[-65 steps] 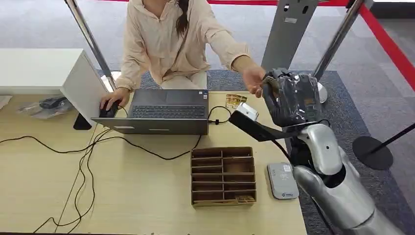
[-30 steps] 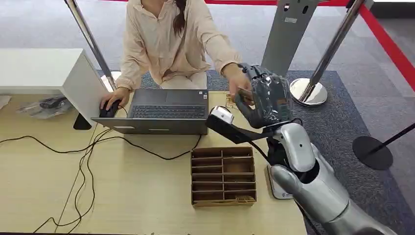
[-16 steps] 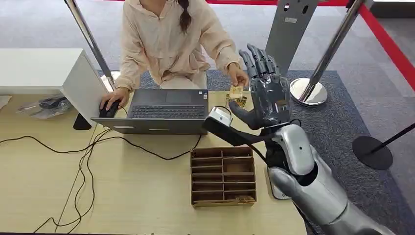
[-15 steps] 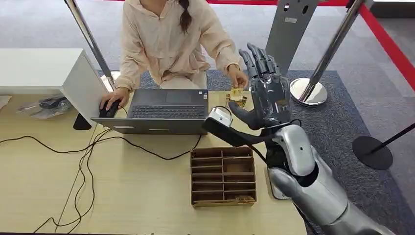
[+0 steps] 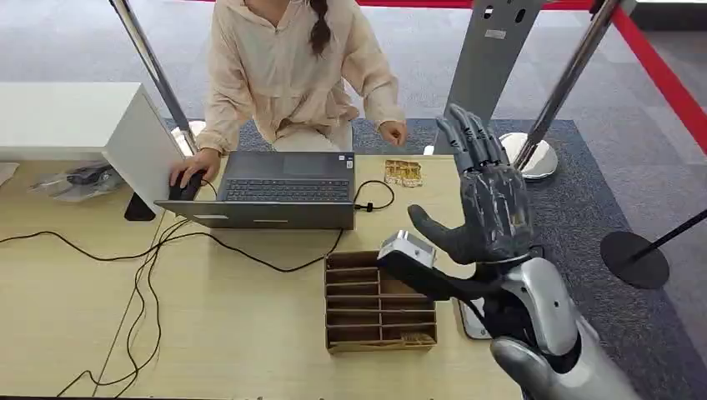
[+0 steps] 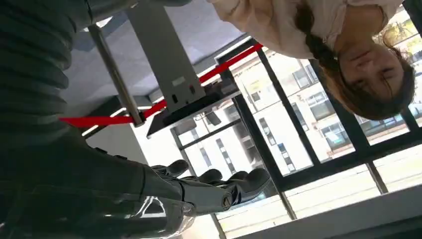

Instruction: Pass the card to the sensor for recognition and then transmit it.

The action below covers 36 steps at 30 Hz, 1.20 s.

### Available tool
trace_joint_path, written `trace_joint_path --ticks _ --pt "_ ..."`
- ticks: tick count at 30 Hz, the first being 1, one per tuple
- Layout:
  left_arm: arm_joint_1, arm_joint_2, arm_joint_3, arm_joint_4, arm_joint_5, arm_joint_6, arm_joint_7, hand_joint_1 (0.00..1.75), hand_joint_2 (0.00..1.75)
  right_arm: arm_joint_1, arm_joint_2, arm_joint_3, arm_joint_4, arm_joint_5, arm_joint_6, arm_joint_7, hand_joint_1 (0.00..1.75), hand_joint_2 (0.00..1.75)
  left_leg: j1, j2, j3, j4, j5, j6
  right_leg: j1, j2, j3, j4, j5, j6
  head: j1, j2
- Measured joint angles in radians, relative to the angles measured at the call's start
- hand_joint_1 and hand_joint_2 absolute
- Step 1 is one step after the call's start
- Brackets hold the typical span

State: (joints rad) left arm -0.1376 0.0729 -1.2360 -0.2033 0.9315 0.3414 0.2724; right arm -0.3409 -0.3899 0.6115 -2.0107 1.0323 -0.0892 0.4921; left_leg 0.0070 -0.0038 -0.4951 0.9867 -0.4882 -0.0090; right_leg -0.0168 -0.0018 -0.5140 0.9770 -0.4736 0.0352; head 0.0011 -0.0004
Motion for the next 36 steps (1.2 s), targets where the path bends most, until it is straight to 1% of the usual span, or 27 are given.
trace_joint_path --ticks 4,9,10,12,13,14,17,18,21,23,24,29,32,36 --pt "0.0 0.0 0.001 0.0 0.005 0.003 0.002 0.0 0.0 0.066 -0.016 -0.022 -0.04 0.001 -0.018 -0.008 0.0 1.75 0.0 0.0 0.0 0.0 0.0 0.0 0.0 0.0 0.0 0.0 0.0 0.0 0.0 0.0" --pt "0.0 0.0 0.002 0.0 0.011 0.008 0.012 0.0 0.0 0.127 -0.03 -0.034 -0.063 -0.024 -0.019 -0.017 0.0 1.75 0.0 0.0 0.0 0.0 0.0 0.0 0.0 0.0 0.0 0.0 0.0 0.0 0.0 0.0" --pt "0.0 0.0 0.003 0.0 0.011 0.01 0.013 0.0 0.0 0.136 -0.032 -0.035 -0.065 -0.029 -0.019 -0.018 0.05 1.75 0.0 0.0 0.0 0.0 0.0 0.0 0.0 0.0 0.0 0.0 0.0 0.0 0.0 0.0" --pt "0.0 0.001 0.003 0.0 0.012 0.012 0.013 0.0 0.0 0.15 -0.036 -0.035 -0.066 -0.036 -0.019 -0.018 0.26 1.75 0.0 0.0 0.0 0.0 0.0 0.0 0.0 0.0 0.0 0.0 0.0 0.0 0.0 0.0" --pt "0.0 0.001 0.004 0.0 0.012 0.013 0.013 0.0 0.0 0.157 -0.038 -0.035 -0.066 -0.039 -0.019 -0.018 0.26 1.75 0.0 0.0 0.0 0.0 0.0 0.0 0.0 0.0 0.0 0.0 0.0 0.0 0.0 0.0" --pt "0.0 0.001 0.004 0.0 0.013 0.014 0.013 0.0 0.0 0.162 -0.039 -0.035 -0.066 -0.04 -0.019 -0.018 0.35 1.75 0.0 0.0 0.0 0.0 0.0 0.0 0.0 0.0 0.0 0.0 0.0 0.0 0.0 0.0" --pt "-0.001 0.001 0.005 0.0 0.014 0.015 0.018 0.0 0.0 0.18 -0.045 -0.032 -0.063 -0.045 -0.008 -0.018 0.38 1.75 0.0 0.0 0.0 0.0 0.0 0.0 0.0 0.0 0.0 0.0 0.0 0.0 0.0 0.0" --pt "-0.001 0.002 0.005 0.0 0.014 0.015 0.021 0.0 0.0 0.188 -0.048 -0.03 -0.06 -0.045 -0.005 -0.018 0.42 1.75 0.0 0.0 0.0 0.0 0.0 0.0 0.0 0.0 0.0 0.0 0.0 0.0 0.0 0.0" --pt "-0.001 0.003 0.006 0.0 0.018 0.016 0.031 0.0 0.0 0.208 -0.064 -0.02 -0.047 -0.052 0.029 -0.009 0.47 1.75 0.0 0.0 -0.001 0.0 0.0 0.0 0.0 0.0 0.0 0.0 0.0 0.0 0.0 0.0" --pt "-0.001 0.004 0.006 0.0 0.02 0.018 0.035 0.0 0.0 0.219 -0.077 -0.014 -0.038 -0.059 0.05 -0.002 0.47 1.75 0.0 0.0 -0.001 0.0 0.0 0.0 0.0 0.0 -0.001 0.0 0.0 0.0 0.0 0.0" --pt "-0.001 0.005 0.006 0.0 0.02 0.018 0.036 0.0 0.0 0.222 -0.083 -0.012 -0.034 -0.065 0.065 0.003 0.44 1.75 0.0 0.0 -0.001 0.0 0.0 0.0 0.0 0.0 -0.001 0.0 0.0 0.0 0.0 0.0" --pt "-0.002 0.009 0.006 0.0 0.016 0.018 0.037 0.0 0.0 0.233 -0.129 0.005 -0.017 -0.119 0.173 0.031 0.42 1.75 0.0 0.0 -0.001 0.0 0.0 0.0 0.0 0.0 -0.001 0.0 0.0 0.0 0.0 0.0" --pt "-0.002 0.011 0.006 0.0 0.012 0.018 0.037 0.0 0.0 0.236 -0.152 0.016 -0.009 -0.13 0.192 0.037 0.42 1.75 0.0 0.0 -0.001 0.0 0.0 0.0 0.0 0.0 -0.001 0.0 0.0 0.0 0.0 0.0" --pt "-0.002 0.014 0.006 0.0 0.006 0.015 0.037 0.0 0.0 0.243 -0.17 0.031 -0.005 -0.133 0.189 0.044 0.44 1.75 0.0 0.0 -0.001 0.0 0.0 0.0 0.0 0.0 -0.001 0.0 0.0 0.0 0.0 0.0"
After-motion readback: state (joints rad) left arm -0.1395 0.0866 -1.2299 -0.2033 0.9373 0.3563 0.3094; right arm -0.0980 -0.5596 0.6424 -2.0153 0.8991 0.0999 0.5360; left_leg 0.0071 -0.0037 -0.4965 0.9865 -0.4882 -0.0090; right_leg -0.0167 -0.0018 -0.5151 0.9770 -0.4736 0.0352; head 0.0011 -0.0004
